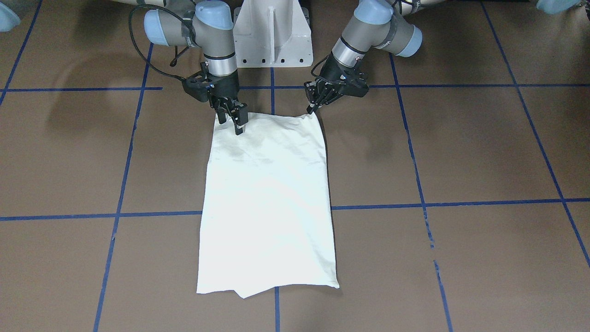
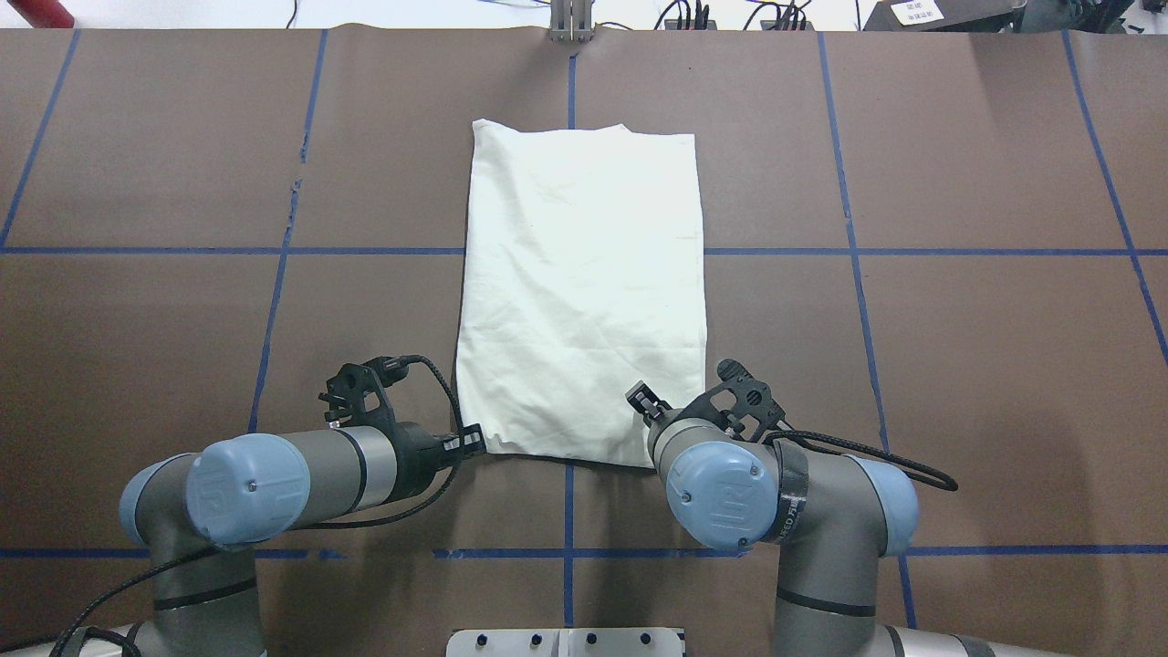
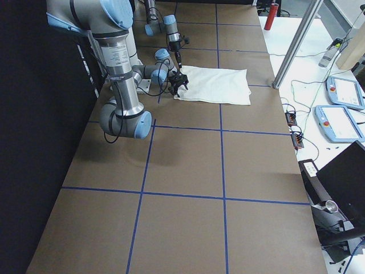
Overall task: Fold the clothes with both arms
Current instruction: 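Lower both grippers onto the corners nearest the robot and grasp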
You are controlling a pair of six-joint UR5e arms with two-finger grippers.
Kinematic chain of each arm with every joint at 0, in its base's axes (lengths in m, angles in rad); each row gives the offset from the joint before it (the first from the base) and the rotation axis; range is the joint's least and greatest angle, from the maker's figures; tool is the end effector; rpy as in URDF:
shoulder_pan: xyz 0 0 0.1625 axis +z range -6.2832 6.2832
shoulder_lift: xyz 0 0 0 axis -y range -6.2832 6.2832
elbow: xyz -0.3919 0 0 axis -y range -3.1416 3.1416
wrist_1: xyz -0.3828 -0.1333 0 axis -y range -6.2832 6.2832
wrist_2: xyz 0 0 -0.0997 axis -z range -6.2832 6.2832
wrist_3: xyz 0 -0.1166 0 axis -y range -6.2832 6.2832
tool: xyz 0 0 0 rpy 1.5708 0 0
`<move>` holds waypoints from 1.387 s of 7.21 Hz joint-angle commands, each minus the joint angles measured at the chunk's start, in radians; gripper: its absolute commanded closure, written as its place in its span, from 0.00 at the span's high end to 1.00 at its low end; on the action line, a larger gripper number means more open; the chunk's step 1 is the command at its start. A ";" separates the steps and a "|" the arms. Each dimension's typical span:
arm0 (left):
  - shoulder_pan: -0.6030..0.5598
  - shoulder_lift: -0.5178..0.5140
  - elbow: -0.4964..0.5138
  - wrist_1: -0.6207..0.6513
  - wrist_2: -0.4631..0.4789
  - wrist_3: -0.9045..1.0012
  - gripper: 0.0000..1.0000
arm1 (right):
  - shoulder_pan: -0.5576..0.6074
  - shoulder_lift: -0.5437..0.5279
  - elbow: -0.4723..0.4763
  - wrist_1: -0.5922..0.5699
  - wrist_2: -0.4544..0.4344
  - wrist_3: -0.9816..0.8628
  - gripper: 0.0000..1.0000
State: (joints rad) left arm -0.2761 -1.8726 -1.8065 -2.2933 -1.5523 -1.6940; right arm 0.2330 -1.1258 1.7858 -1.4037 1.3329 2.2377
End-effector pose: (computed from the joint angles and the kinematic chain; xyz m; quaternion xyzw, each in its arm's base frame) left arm 0.5276 -0.2903 0.2814 0.0524 0.5868 -0.1656 0.7909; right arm -0.5681 -0.3001 0.2849 0.0202 -0.4131 0.4384 0.7980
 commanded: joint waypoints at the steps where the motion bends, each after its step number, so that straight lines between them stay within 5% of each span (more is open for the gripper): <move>1: 0.000 0.000 0.000 0.000 0.001 0.001 0.00 | 0.002 0.012 -0.014 0.003 -0.004 0.006 0.63; 3: 0.002 0.000 -0.002 0.000 0.001 -0.001 0.00 | 0.012 0.012 -0.011 0.006 -0.004 0.068 0.00; 8: 0.002 -0.002 -0.010 0.000 0.001 -0.001 0.00 | 0.020 0.018 0.001 0.008 -0.004 0.089 0.00; 10: -0.008 0.010 -0.142 0.097 -0.015 0.008 0.00 | 0.034 0.002 0.090 0.006 0.000 0.079 0.00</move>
State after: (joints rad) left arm -0.2774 -1.8711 -1.8562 -2.2694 -1.5572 -1.6910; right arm 0.2588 -1.1122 1.8146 -1.3969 1.3300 2.3231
